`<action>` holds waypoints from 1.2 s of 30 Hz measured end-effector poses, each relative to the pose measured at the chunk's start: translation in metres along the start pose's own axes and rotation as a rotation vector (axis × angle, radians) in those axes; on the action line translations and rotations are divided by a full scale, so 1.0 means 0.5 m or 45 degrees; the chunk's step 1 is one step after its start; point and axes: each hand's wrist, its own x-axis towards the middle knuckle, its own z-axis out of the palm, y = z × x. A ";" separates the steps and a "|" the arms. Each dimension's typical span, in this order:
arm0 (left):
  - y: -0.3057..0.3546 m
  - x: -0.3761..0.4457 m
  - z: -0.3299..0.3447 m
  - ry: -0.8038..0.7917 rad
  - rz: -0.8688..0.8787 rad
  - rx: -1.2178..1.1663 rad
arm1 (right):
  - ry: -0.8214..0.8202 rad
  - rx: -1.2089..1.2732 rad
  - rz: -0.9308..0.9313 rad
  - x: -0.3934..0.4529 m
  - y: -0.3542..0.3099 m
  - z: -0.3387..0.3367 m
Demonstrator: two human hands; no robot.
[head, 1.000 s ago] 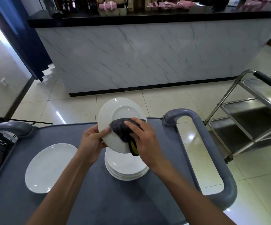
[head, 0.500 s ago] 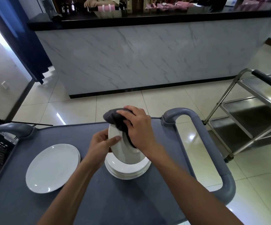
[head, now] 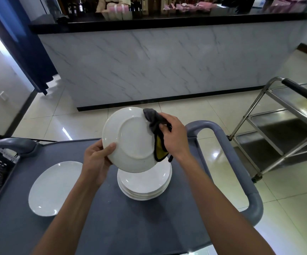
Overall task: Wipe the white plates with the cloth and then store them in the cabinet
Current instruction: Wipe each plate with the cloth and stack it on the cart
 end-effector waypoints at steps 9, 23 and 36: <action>0.026 0.015 0.014 0.137 0.006 -0.241 | 0.037 0.092 -0.022 -0.069 0.000 0.016; 0.046 0.008 0.046 0.285 0.019 -0.345 | -0.023 -0.123 -0.347 -0.166 -0.062 0.130; 0.051 -0.006 -0.006 0.107 -0.045 -0.195 | 0.140 -0.006 -0.085 -0.058 -0.015 0.030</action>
